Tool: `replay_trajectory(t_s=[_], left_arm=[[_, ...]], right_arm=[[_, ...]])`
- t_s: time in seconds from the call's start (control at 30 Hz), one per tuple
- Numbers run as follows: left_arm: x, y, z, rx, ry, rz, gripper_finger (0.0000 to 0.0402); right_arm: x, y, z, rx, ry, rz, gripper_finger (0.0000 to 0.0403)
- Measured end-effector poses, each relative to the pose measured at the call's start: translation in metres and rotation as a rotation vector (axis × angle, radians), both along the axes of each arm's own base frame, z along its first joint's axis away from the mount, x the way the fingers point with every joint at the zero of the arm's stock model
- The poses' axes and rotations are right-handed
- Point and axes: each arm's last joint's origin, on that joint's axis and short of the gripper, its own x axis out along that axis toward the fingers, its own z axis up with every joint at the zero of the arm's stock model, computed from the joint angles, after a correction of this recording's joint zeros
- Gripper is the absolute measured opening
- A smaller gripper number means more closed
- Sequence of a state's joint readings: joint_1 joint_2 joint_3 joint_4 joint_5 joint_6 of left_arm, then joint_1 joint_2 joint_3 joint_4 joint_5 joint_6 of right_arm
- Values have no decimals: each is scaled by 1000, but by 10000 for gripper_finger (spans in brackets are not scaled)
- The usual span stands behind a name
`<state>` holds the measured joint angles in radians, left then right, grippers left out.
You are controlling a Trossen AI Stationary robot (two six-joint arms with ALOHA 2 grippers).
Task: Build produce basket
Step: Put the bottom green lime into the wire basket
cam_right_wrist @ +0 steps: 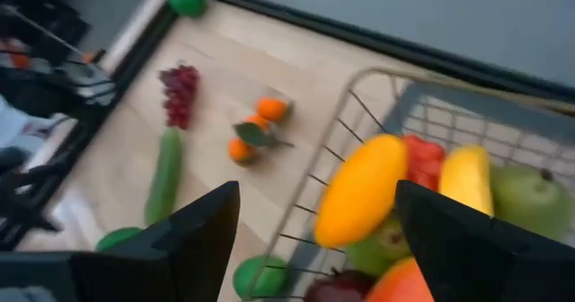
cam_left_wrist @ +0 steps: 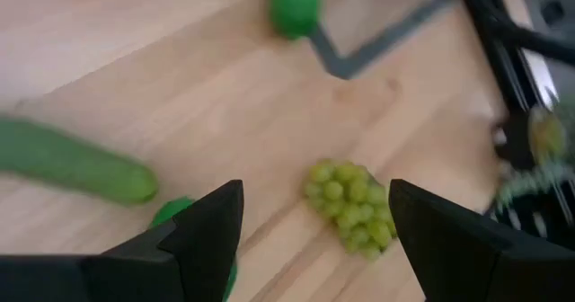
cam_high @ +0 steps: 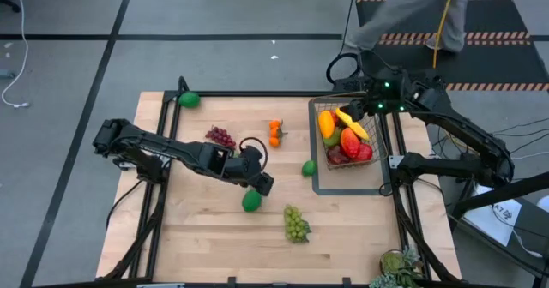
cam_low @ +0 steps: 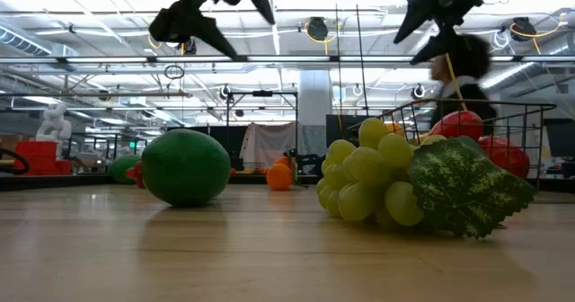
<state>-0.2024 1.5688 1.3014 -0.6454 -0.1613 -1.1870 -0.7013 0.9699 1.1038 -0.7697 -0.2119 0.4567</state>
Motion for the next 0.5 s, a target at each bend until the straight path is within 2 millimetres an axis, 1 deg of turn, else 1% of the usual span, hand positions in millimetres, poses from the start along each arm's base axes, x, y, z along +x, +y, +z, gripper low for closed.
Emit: replay_trajectory(t_s=[0.2,0.3,0.5], left_arm=[[-9,8,-7,-66,104,232,278],[-12,13,-13,-100,163,339,278],[-12,22,-16,-131,184,434,278]], right_arm=[[-2,14,8,-97,-25,106,287],[-4,21,12,-102,-50,134,286],[-10,36,21,-104,-126,206,286]])
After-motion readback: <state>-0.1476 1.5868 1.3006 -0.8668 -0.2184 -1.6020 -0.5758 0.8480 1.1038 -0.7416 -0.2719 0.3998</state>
